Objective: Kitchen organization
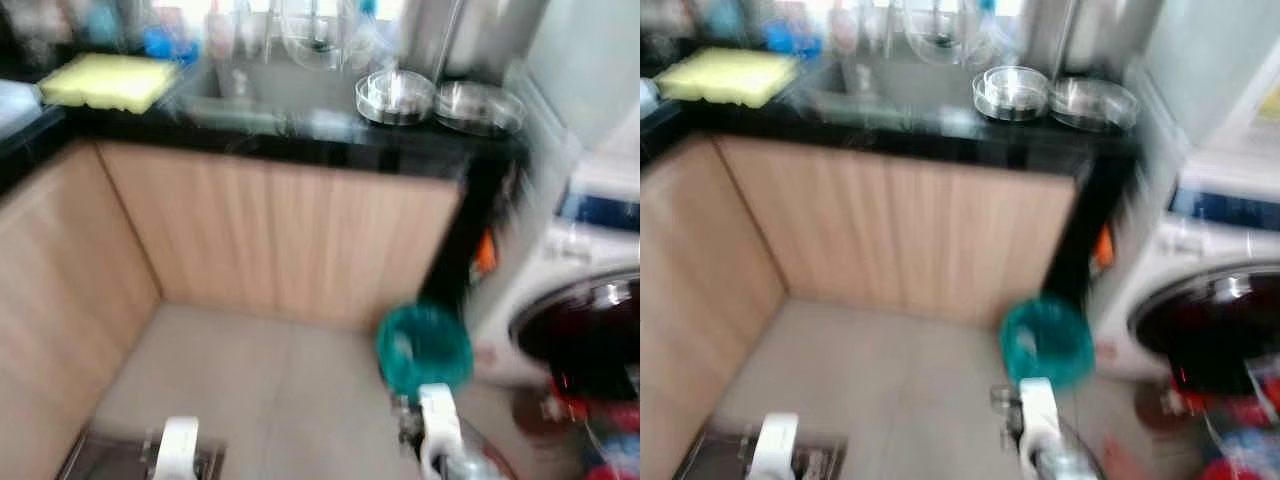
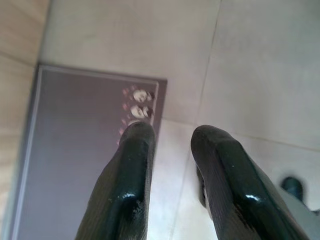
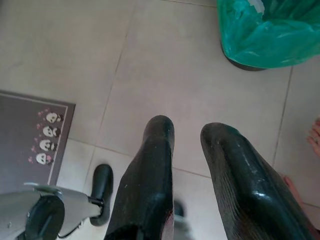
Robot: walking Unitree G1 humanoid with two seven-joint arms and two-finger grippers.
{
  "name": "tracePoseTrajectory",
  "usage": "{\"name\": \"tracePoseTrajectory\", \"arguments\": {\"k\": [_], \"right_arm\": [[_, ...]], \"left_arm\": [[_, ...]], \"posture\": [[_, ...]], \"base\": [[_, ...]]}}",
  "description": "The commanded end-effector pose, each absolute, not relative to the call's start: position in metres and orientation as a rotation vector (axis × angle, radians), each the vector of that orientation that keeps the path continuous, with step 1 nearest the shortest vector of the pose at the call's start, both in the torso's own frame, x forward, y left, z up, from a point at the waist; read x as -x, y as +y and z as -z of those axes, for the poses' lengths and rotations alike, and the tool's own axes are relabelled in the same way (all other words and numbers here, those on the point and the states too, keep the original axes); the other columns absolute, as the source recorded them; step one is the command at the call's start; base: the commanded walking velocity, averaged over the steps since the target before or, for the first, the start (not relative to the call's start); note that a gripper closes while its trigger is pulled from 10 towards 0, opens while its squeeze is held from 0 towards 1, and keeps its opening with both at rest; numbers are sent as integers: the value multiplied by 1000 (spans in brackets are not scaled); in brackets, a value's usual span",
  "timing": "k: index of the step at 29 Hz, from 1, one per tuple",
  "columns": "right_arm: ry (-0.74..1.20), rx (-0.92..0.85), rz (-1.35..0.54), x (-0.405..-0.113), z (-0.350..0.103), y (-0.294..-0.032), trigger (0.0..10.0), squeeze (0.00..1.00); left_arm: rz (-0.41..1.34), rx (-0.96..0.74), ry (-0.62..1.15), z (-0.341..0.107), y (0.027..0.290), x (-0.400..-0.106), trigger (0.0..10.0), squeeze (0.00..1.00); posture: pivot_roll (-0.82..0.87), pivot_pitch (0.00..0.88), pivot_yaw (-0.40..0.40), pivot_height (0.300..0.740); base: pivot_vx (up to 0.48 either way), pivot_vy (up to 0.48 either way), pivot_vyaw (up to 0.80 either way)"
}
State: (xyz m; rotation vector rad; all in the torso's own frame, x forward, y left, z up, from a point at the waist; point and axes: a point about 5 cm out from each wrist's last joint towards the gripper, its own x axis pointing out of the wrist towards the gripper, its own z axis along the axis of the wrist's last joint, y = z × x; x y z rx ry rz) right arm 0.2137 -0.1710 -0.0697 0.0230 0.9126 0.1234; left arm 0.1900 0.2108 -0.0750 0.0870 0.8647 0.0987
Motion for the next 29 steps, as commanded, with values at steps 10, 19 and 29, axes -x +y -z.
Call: {"name": "tracePoseTrajectory", "arguments": {"k": [10,19,29], "right_arm": [[931,-24,-98,-206,74,-177,10000,0],[934,-33,-85,-203,75,-177,10000,0],[935,-36,-82,-202,76,-177,10000,0]], "left_arm": [[-46,-123,882,76,211,-189,10000,0],[-23,-131,872,74,207,-193,10000,0],[-9,-130,861,74,205,-194,10000,0]], "posture": [[-13,0,22,740],[-19,0,33,740],[-12,0,31,740]], "base": [[348,0,0],[347,0,0],[348,0,0]]}}
